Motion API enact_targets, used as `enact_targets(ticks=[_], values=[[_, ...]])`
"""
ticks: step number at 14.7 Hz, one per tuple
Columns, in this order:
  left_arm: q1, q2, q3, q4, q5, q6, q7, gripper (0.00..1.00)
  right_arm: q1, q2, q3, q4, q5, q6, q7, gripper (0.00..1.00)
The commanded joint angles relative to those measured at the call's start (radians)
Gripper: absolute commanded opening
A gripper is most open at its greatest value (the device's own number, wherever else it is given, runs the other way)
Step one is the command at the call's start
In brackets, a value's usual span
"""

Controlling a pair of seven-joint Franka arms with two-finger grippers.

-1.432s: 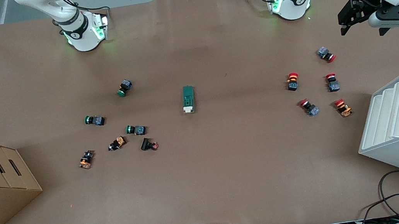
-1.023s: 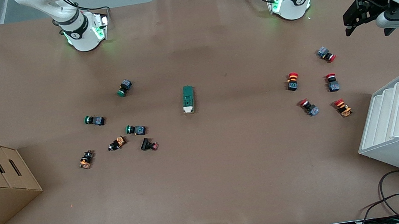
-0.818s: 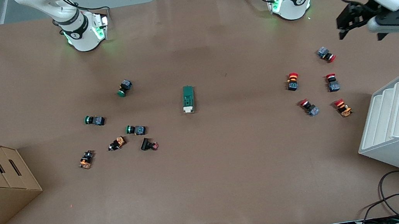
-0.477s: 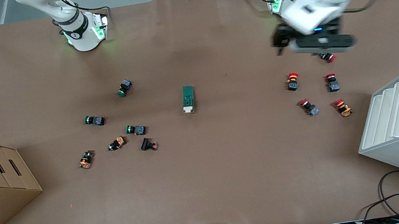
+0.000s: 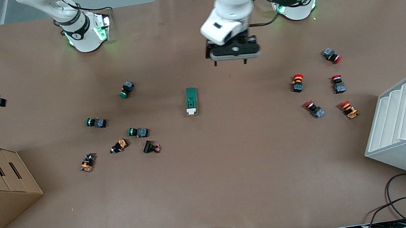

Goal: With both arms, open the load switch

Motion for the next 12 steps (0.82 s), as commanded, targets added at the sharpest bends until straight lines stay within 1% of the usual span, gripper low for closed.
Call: enact_targets(ticks=[1,3,4,6,8,9,10,12], values=[[-0.093,0.065,0.002,-0.028,0.117,0.08,-0.192,1.0,0.128,0.076,-0.002,0.022,0.009,0.045,0.329,1.0],[-0.162,0.142,0.003,-0.028,0.212,0.14,-0.367,1.0,0.205,0.157,0.0,0.044,0.006,0.061,0.561,1.0],[-0.193,0.186,0.002,-0.028,0.28,0.164,-0.465,1.0,0.232,0.211,0.0,0.08,0.007,0.068,0.654,1.0],[-0.236,0.274,0.002,-0.028,0.451,0.195,-0.639,1.0,0.301,0.324,0.0,0.165,0.006,0.074,0.828,1.0],[-0.272,0.349,0.002,-0.026,0.587,0.236,-0.794,1.0,0.358,0.441,0.0,0.253,0.007,0.1,0.995,1.0],[-0.286,0.383,0.002,-0.026,0.666,0.253,-0.872,1.0,0.392,0.499,0.001,0.284,0.009,0.135,1.104,1.0],[-0.311,0.421,0.002,-0.026,0.77,0.257,-0.971,1.0,0.403,0.538,0.001,0.296,0.024,0.169,1.172,1.0],[-0.346,0.484,0.002,-0.026,0.97,0.257,-1.18,1.0,0.435,0.59,0.006,0.307,0.075,0.229,1.273,1.0]])
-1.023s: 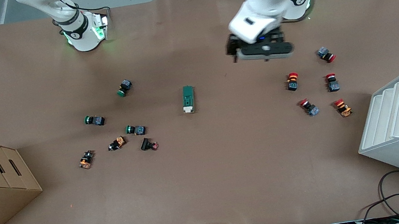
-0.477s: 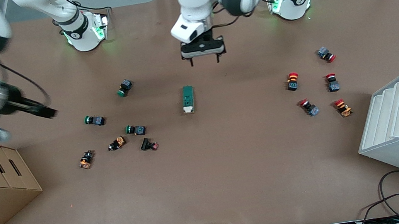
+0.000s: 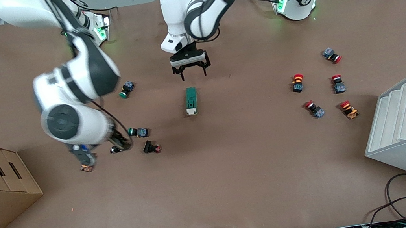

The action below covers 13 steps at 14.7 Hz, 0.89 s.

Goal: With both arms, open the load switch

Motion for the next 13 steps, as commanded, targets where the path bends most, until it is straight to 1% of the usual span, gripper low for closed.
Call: enact_targets(ticks=[1,3,5,8,10,13], values=[[-0.041,0.083,0.003,0.021,0.238,0.001,-0.252,1.0,0.04,0.092,-0.006,0.078,0.054,0.035,0.16,1.0],[-0.069,0.128,0.005,0.019,0.375,-0.01,-0.363,1.0,0.079,0.142,-0.003,0.079,0.077,0.08,0.272,1.0],[-0.075,0.159,0.005,0.019,0.485,-0.048,-0.428,1.0,0.122,0.196,-0.003,0.079,0.129,0.136,0.366,1.0],[-0.089,0.203,0.005,0.019,0.637,-0.129,-0.499,1.0,0.166,0.242,0.0,0.075,0.192,0.143,0.415,1.0],[-0.11,0.225,0.006,0.021,0.691,-0.175,-0.554,1.0,0.209,0.27,0.0,0.073,0.238,0.143,0.47,1.0],[-0.132,0.254,0.009,0.021,0.768,-0.235,-0.623,1.0,0.249,0.282,0.0,0.069,0.244,0.138,0.541,1.0]])
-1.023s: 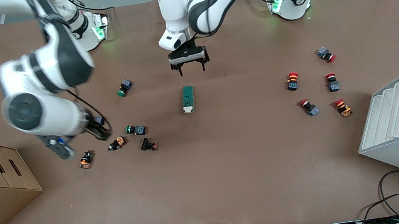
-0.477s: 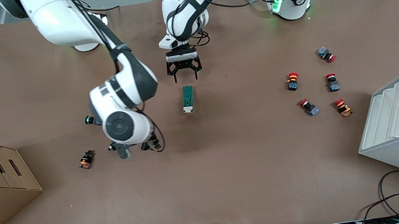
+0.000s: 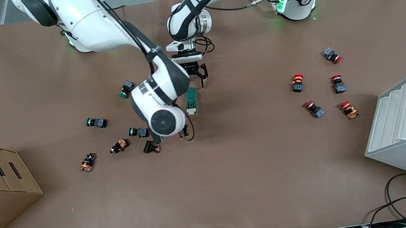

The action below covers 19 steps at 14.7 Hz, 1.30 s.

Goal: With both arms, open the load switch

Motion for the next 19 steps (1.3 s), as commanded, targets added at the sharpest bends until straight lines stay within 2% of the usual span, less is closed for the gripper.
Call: enact_targets(ticks=[1,6,12,19], values=[[-0.026,0.032,0.008,0.021,0.079,-0.051,-0.055,1.0,0.035,0.011,-0.006,0.015,0.023,-0.011,0.056,1.0],[-0.026,0.036,0.008,0.021,0.096,-0.057,-0.055,1.0,0.058,0.053,-0.006,0.007,0.02,-0.003,0.096,1.0],[-0.023,0.036,0.008,0.021,0.099,-0.057,-0.055,1.0,0.082,0.05,-0.006,0.007,0.025,-0.022,0.106,1.0],[-0.023,0.036,0.008,0.019,0.099,-0.057,-0.055,1.0,0.079,0.018,0.019,0.019,0.027,-0.147,0.101,1.0]])
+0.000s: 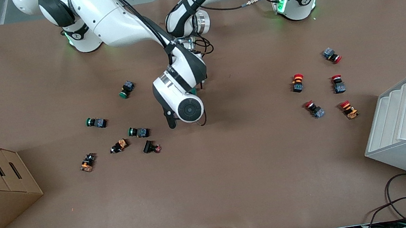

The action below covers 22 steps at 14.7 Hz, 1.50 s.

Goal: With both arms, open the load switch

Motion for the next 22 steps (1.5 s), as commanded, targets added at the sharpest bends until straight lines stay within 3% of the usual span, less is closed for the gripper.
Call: enact_targets(ticks=[1,11,17,20,22], values=[[-0.004,0.008,0.0,0.01,0.022,-0.013,-0.008,1.0,0.0,-0.036,0.02,-0.019,0.019,-0.067,0.008,1.0],[-0.004,0.009,0.0,0.007,0.022,-0.013,-0.008,1.0,0.012,-0.038,0.072,-0.029,0.016,-0.164,-0.018,1.0],[-0.004,0.009,0.0,0.007,0.022,-0.013,-0.008,1.0,0.038,-0.033,0.071,-0.08,0.005,-0.115,-0.023,1.0],[-0.004,0.011,0.002,0.007,0.022,-0.013,-0.005,1.0,0.0,-0.054,0.059,-0.068,0.0,-0.176,-0.11,1.0],[-0.004,0.009,0.003,0.002,0.022,-0.013,0.007,1.0,-0.021,-0.074,0.043,-0.034,-0.061,-0.236,-0.15,1.0]])
